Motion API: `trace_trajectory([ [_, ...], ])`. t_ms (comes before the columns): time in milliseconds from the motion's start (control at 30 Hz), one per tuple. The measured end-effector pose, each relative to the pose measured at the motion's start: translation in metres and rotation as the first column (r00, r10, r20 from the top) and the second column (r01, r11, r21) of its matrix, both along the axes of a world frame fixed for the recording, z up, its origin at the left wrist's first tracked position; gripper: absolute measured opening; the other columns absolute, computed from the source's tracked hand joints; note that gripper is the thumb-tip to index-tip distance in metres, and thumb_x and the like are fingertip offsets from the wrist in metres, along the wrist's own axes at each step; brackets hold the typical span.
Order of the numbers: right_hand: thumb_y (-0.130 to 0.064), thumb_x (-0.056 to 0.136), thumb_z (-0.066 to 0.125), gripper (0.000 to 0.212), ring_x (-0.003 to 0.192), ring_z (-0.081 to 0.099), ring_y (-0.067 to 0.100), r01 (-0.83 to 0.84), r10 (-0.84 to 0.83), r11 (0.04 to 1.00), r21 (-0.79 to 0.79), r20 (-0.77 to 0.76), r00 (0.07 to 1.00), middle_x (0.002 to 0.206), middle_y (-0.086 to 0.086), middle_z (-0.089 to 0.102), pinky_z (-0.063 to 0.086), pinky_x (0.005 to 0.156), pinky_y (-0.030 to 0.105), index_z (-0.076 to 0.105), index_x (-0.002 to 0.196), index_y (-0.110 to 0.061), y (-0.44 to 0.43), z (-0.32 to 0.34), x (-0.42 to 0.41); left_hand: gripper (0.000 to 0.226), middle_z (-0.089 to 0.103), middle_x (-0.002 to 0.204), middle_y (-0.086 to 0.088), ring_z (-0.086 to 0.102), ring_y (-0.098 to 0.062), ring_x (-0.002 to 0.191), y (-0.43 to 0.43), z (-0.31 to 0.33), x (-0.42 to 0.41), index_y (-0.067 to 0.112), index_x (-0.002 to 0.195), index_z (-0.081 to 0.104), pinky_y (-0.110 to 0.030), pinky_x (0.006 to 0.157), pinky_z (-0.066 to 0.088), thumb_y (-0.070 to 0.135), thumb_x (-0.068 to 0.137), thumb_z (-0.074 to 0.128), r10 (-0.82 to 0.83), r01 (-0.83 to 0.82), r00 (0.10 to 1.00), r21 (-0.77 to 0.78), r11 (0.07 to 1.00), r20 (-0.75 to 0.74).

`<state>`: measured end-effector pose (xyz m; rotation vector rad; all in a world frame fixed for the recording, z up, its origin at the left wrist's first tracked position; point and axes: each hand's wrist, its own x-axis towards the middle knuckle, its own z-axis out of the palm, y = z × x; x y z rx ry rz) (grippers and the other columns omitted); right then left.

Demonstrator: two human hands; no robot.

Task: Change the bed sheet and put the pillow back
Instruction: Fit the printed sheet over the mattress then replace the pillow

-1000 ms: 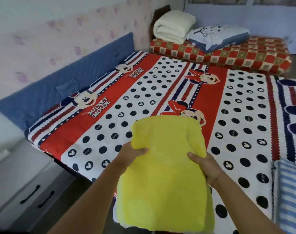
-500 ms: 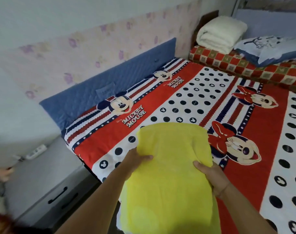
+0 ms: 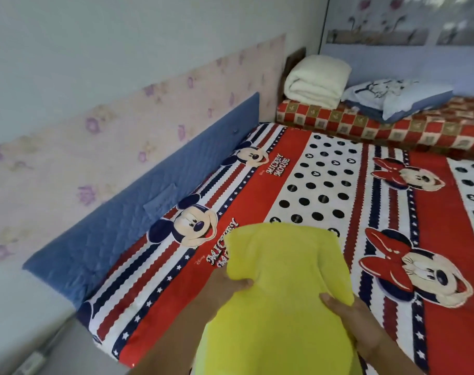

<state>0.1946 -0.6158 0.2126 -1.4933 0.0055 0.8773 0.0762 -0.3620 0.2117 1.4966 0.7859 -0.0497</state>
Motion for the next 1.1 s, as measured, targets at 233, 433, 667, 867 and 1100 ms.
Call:
trace_trajectory([
  [233, -0.055, 0.006, 0.093, 0.108, 0.093, 0.069, 0.032, 0.017, -0.017, 1.0, -0.005, -0.022, 1.0, 0.095, 0.009, 0.075, 0.053, 0.074, 0.04, 0.064, 0.103, -0.017, 0.066, 0.003, 0.032, 0.035, 0.061, 0.096, 0.02, 0.058, -0.003, 0.09, 0.075, 0.014, 0.046, 0.03, 0.108, 0.055, -0.02, 0.077, 0.044, 0.016, 0.083, 0.075, -0.088, 0.087, 0.995, 0.033, 0.996, 0.036],
  [433, -0.044, 0.038, 0.095, 0.086, 0.09, 0.07, 0.031, 0.059, -0.059, 0.998, 0.017, 0.038, 0.998, 0.093, 0.009, 0.075, 0.053, 0.073, 0.039, 0.063, 0.111, -0.012, 0.115, 0.025, 0.066, 0.039, 0.068, 0.103, 0.011, 0.064, -0.006, 0.093, 0.121, 0.024, 0.081, 0.026, 0.118, 0.06, -0.015, 0.067, 0.049, 0.018, 0.083, 0.076, -0.081, 0.079, 0.995, 0.034, 0.996, 0.057],
  [667, -0.03, 0.069, 0.081, 0.054, 0.09, 0.07, 0.032, 0.15, -0.15, 0.989, -0.003, 0.027, 0.988, 0.093, 0.008, 0.075, 0.054, 0.072, 0.038, 0.061, 0.116, -0.01, 0.179, 0.027, 0.11, 0.032, 0.073, 0.105, 0.0, 0.07, -0.021, 0.096, 0.191, 0.024, 0.133, 0.027, 0.107, 0.066, -0.042, 0.09, 0.055, 0.016, 0.08, 0.078, -0.111, 0.112, 0.993, -0.028, 0.993, 0.044],
  [867, -0.026, 0.074, 0.08, 0.049, 0.084, 0.073, 0.028, 0.22, -0.219, 0.976, -0.007, 0.047, 0.975, 0.095, 0.009, 0.075, 0.057, 0.07, 0.037, 0.062, 0.116, -0.009, 0.249, 0.018, 0.143, 0.035, 0.073, 0.104, 0.0, 0.07, -0.017, 0.092, 0.27, 0.015, 0.19, 0.023, 0.111, 0.065, -0.031, 0.076, 0.057, 0.014, 0.079, 0.078, -0.196, 0.203, 0.977, -0.078, 0.976, 0.079],
  [1100, -0.036, 0.065, 0.086, 0.062, 0.09, 0.072, 0.029, 0.276, -0.276, 0.961, 0.014, 0.051, 0.96, 0.102, 0.008, 0.074, 0.056, 0.081, 0.045, 0.063, 0.117, -0.012, 0.311, 0.008, 0.184, 0.044, 0.072, 0.107, 0.0, 0.069, -0.019, 0.096, 0.341, 0.006, 0.26, 0.021, 0.119, 0.064, -0.033, 0.08, 0.056, 0.015, 0.078, 0.079, -0.303, 0.312, 0.948, -0.096, 0.945, 0.093],
])
